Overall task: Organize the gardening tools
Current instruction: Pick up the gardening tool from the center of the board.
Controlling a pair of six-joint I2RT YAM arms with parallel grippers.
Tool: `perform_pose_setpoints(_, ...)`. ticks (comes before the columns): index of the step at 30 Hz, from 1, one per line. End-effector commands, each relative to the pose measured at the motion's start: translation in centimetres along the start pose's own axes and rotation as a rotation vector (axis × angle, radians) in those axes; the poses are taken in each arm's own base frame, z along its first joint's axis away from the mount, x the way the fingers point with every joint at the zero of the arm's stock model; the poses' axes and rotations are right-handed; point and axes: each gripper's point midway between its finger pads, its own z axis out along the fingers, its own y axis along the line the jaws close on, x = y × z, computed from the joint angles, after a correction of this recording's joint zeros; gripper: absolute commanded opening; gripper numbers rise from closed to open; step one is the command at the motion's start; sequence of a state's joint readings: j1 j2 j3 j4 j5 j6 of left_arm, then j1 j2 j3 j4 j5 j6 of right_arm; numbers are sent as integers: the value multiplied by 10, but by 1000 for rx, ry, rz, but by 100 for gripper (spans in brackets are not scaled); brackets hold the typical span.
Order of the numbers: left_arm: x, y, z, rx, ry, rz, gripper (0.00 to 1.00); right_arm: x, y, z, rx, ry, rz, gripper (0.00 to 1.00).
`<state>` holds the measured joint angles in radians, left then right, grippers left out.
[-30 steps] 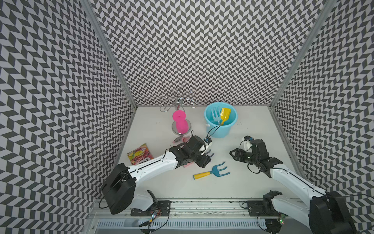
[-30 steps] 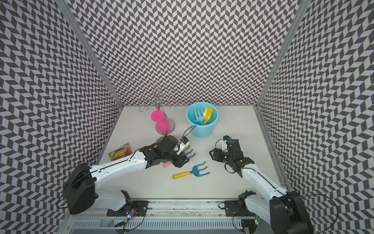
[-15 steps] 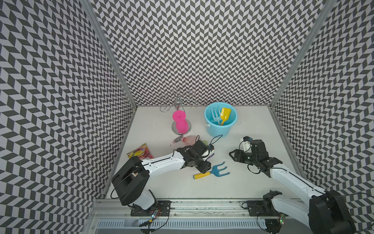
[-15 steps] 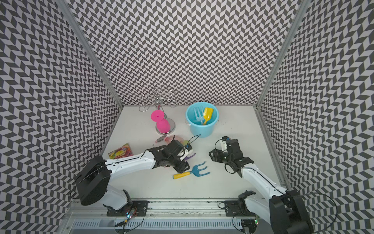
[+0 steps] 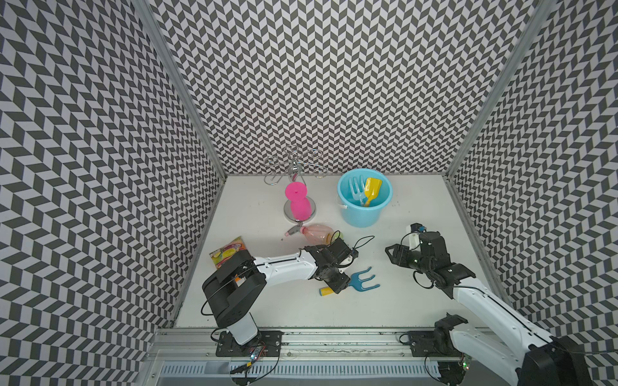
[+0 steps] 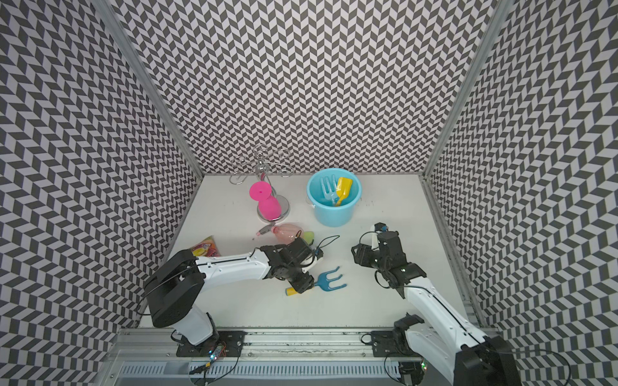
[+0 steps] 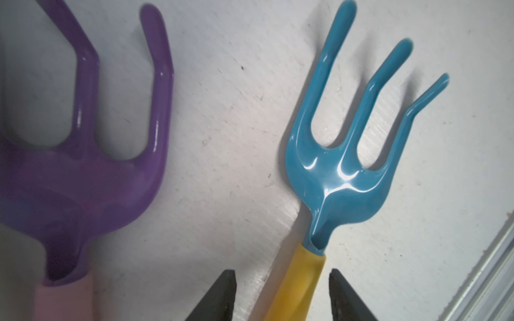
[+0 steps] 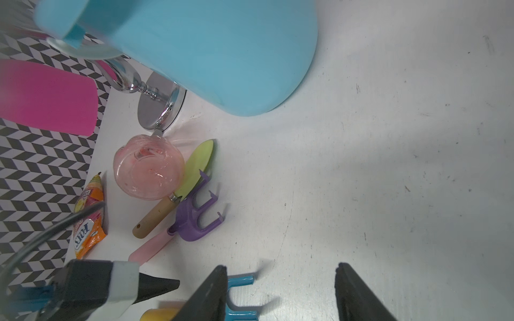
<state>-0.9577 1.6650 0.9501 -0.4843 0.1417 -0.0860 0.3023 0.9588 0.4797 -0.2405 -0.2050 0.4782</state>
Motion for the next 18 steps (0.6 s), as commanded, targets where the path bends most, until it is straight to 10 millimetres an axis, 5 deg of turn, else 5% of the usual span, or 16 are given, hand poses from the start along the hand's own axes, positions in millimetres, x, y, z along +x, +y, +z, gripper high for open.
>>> perform_pose_setpoints(1,4,2,3,-47,24,31,55,-6,-5,-3,24,-43,12,63)
perform_pose_setpoints(11,9,-3,14,-97,43,84,45,-14,-7,-6,41,-74,13,63)
perform_pose_setpoints(18,10,-5,22,-91,50,94,29,-22,-9,-12,55,-107,18,63)
